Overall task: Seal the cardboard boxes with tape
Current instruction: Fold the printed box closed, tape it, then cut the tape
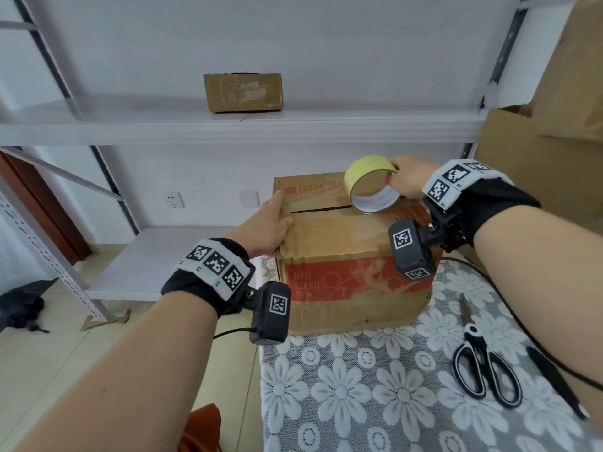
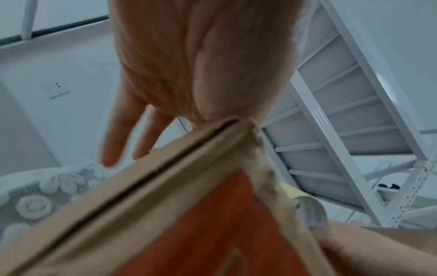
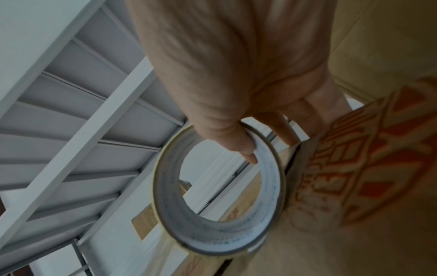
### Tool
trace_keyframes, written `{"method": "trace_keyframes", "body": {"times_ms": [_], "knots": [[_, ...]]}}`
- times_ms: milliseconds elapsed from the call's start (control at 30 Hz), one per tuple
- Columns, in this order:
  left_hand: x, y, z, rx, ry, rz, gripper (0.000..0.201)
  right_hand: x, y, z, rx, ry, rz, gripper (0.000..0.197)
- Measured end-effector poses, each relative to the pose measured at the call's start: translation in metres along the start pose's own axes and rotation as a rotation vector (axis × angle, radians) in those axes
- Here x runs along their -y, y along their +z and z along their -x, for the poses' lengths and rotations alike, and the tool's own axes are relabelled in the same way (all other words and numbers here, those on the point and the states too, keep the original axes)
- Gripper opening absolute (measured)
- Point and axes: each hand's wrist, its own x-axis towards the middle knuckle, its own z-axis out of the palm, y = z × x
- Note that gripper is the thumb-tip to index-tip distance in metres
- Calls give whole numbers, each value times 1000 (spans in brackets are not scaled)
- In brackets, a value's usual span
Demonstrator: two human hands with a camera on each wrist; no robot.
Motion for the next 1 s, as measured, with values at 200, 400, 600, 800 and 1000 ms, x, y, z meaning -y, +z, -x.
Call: {"method": "trace_keyframes", "body": {"times_ms": [200, 400, 600, 800, 1000], "knots": [[-10, -8, 5, 15, 60, -6, 51, -8, -8, 5, 55, 59, -37, 32], [-27, 1, -4, 2, -3, -452, 49, -12, -5, 11, 33, 61, -157, 36], [-55, 21, 6, 214, 54, -432, 137, 0, -9, 14, 67, 58, -32, 34], [-45, 37, -6, 125, 80, -535, 144, -13, -5, 13, 62, -30, -53, 35], [-44, 38, -7, 146, 64, -554, 143, -16, 7, 15, 26, -35, -150, 33]]}}
